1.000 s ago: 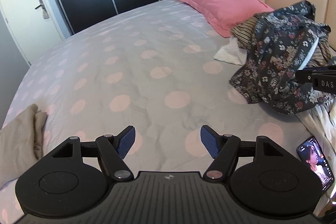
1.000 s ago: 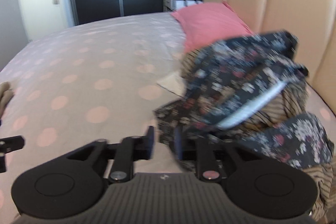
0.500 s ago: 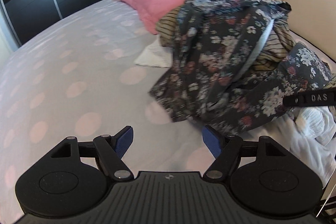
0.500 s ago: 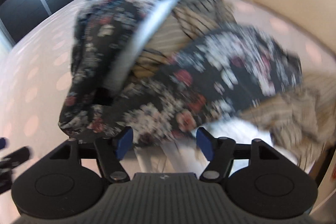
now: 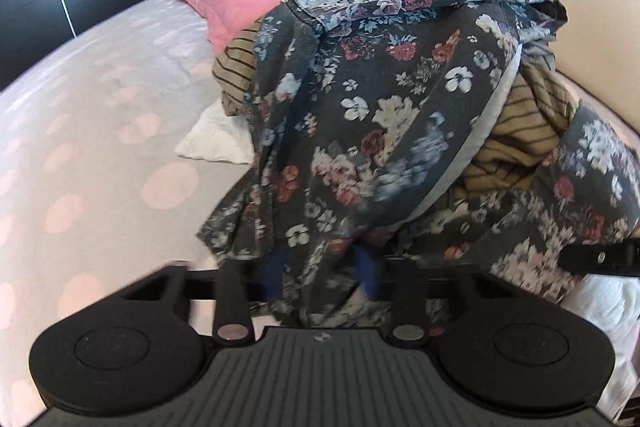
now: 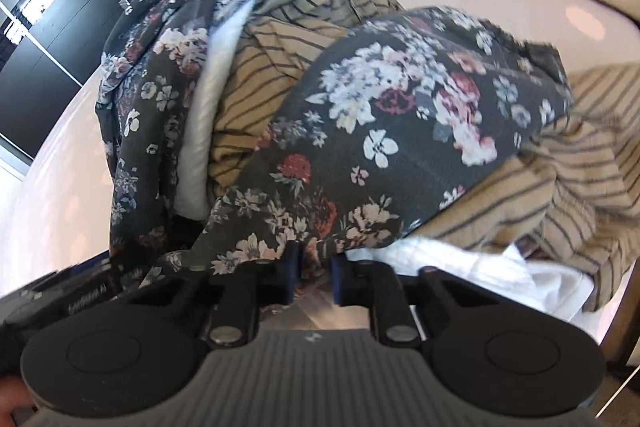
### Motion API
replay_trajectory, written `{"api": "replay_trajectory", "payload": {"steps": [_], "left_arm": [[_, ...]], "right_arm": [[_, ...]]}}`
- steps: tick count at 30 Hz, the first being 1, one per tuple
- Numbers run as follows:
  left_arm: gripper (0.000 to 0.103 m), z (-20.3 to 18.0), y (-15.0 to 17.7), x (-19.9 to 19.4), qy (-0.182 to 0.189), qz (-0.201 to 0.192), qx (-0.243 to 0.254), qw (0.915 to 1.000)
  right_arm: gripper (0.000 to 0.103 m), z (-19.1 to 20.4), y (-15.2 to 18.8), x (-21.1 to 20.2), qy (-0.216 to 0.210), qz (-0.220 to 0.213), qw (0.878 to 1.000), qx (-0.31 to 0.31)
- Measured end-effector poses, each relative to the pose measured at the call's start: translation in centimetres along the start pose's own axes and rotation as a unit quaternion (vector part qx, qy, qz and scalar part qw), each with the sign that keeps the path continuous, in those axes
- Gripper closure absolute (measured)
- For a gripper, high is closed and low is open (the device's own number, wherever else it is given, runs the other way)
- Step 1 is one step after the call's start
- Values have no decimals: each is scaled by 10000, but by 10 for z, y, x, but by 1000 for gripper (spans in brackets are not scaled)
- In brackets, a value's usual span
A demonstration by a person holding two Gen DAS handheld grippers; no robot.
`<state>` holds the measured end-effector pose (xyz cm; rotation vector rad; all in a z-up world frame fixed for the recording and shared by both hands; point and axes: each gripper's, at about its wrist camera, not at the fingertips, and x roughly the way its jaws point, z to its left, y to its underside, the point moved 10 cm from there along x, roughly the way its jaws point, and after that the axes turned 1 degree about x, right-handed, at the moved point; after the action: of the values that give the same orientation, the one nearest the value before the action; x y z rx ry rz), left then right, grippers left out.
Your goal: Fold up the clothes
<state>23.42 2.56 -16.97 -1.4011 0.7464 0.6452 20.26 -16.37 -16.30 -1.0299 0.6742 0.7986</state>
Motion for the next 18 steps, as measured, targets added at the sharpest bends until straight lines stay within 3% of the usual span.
{"api": "replay_trajectory", "payload": {"steps": [3, 6, 9, 18], "left_arm": [[102, -1, -4, -5, -124, -139, 3, 9998], [103, 2, -7, -22, -481, -454, 177, 9977], [103, 9, -10, -43, -594, -644, 123, 9961], [103, 38, -27, -149, -972, -1706, -96, 9805]], "right_arm": [[96, 10, -1, -5, 33, -89, 9997, -225], [98, 22, -3, -18, -43, -294, 9985, -465], [99, 42, -8, -37, -178, -615, 9948, -792], [100, 94, -4, -104, -1385, -1160, 9745, -1334]]}}
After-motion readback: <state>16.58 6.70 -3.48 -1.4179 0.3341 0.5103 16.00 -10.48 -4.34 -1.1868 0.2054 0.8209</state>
